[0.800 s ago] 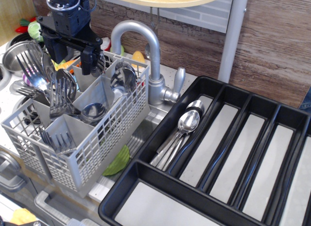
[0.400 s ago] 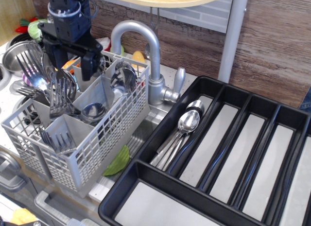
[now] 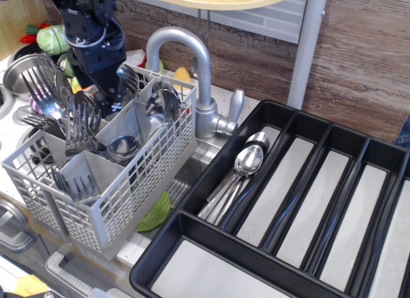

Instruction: Put small spoon from basket to tray

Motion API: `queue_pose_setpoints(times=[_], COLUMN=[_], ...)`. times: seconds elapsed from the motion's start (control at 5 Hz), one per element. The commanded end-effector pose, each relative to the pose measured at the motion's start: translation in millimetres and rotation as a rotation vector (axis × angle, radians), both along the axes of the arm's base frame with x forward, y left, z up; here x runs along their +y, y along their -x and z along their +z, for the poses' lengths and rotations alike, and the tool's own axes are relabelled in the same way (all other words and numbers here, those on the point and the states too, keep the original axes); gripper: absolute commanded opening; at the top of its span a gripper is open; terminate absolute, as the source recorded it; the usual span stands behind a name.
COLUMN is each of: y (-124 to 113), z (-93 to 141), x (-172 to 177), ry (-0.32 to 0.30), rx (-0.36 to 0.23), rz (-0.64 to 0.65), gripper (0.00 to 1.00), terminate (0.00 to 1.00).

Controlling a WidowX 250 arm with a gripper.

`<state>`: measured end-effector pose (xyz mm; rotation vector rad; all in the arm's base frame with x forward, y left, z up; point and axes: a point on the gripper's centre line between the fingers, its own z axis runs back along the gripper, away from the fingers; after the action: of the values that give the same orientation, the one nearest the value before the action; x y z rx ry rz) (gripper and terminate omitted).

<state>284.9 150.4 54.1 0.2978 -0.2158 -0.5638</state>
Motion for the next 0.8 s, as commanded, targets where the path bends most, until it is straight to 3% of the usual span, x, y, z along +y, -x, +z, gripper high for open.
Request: queue_pose_setpoints(times=[0.0,0.6], y=[-7,-7], z=[8,-16], x=[20,38], ry=[-0.059,-0.014], rx=[-0.039,-0.049], rz=[-0.154,-0.198], gripper=[1.0,1.0], terminate=[0.0,0.0])
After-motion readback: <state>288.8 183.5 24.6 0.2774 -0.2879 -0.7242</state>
